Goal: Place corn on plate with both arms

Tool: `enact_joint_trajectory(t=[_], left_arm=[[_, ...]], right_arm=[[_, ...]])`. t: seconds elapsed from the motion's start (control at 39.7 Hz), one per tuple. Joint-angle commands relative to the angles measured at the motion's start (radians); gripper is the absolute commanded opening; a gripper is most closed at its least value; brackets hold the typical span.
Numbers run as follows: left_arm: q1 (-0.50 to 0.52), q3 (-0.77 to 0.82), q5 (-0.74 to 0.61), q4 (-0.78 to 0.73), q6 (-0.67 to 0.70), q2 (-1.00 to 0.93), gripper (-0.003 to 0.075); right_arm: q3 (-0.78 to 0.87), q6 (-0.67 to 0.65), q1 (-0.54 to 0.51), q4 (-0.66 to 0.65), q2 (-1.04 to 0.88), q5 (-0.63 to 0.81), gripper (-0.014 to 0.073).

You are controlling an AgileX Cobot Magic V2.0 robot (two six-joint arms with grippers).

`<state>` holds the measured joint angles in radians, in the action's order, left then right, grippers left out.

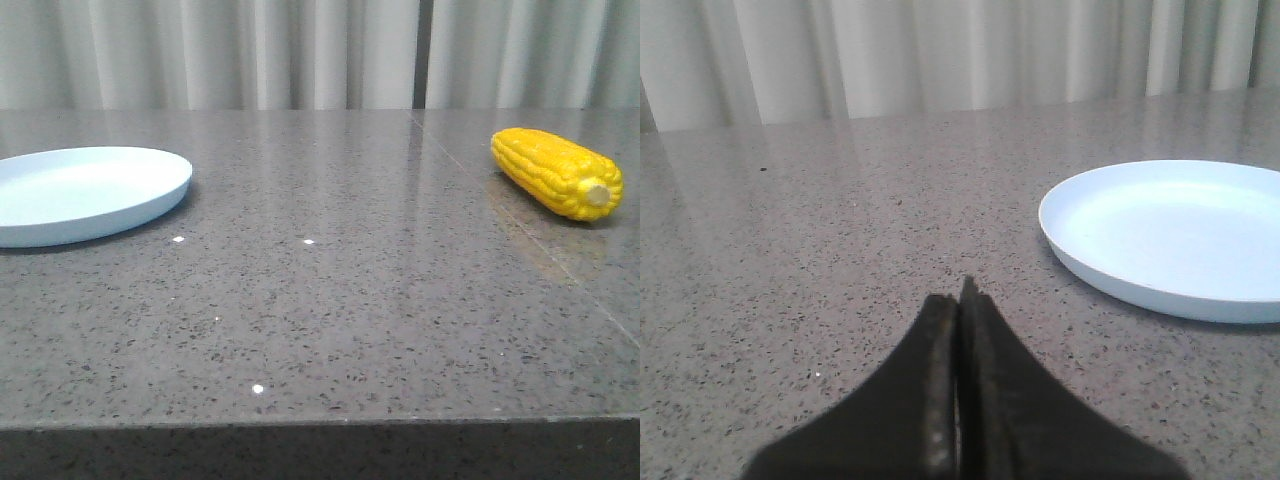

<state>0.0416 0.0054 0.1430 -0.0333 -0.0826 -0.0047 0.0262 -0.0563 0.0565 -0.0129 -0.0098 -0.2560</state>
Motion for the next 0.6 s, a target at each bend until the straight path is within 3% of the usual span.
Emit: enact_joint_trajectory(t=[0.0,0.3,0.5,0.58], left_arm=[[0.001,0.003,-0.104,0.007,0.001,-0.021,-0.0020],[0.001,0.003,-0.190,-0.005,0.001,-0.021,-0.0020],[0.001,-0.012,-0.465,-0.005,0.001,-0.021,-0.0020],[0.001,-0.052,-0.471,-0.005,0.001,-0.021,-0.0020]], right_arm=[[-0.004,0.008,-0.005,-0.005,-0.018,0.081,-0.0069],[-0.005,0.008,-0.005,-0.005,-0.018,0.181,-0.0069],[-0.066,0.008,-0.005,-0.004,-0.018,0.256,-0.0069],[-0.127,0.008,-0.005,-0.004,-0.017,0.242,-0.0069]])
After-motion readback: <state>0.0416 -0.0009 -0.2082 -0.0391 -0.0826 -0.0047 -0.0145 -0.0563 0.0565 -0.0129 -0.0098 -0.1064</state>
